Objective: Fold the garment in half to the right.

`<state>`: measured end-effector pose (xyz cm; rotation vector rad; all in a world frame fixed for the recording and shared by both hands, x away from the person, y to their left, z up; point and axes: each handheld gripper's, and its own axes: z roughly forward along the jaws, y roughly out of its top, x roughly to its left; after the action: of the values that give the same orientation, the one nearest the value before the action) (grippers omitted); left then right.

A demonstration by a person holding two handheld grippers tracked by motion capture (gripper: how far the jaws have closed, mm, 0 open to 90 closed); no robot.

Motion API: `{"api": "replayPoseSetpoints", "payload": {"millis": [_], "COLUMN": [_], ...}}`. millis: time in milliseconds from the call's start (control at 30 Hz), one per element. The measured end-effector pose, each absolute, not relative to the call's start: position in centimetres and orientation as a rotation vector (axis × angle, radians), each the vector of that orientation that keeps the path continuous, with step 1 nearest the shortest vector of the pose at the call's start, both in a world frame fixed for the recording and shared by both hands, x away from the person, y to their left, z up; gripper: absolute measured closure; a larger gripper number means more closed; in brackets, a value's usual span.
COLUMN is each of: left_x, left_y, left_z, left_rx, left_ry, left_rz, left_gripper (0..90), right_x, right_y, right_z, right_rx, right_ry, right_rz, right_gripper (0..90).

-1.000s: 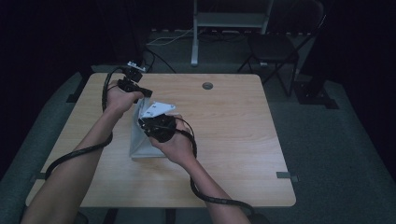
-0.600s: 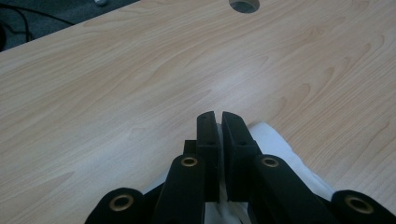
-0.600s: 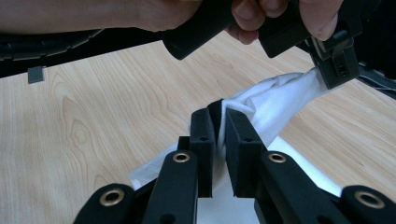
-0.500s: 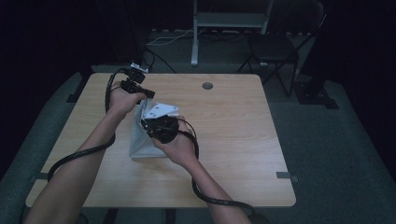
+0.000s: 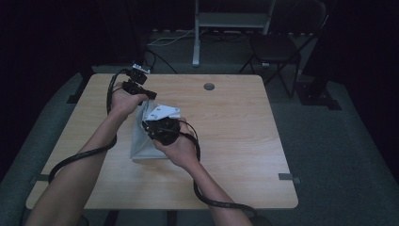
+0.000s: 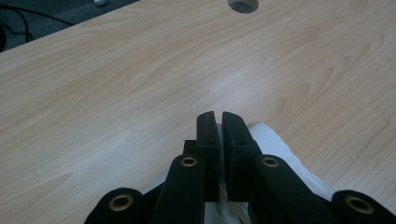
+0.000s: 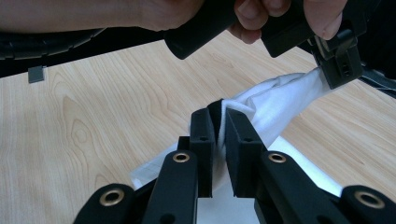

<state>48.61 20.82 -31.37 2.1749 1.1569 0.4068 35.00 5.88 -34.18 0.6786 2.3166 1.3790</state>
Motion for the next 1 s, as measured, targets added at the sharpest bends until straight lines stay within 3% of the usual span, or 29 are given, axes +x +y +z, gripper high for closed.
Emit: {"api": "replayPoseSetpoints", "payload": {"millis": [1000], "left_x": [48.7], "left_y": [19.7], "left_z": [-31.8], "left_rx": [2.181], "left_ry": [1.142], "left_rz": [0.398], "left_gripper": [86.0], "right_x": [34.8], "right_y": [5.3], "right_z": [-34.8], "right_rx": [0.701], "right_ry": [2.315], "right_rz": [1.379], "right_gripper": [82.2]}}
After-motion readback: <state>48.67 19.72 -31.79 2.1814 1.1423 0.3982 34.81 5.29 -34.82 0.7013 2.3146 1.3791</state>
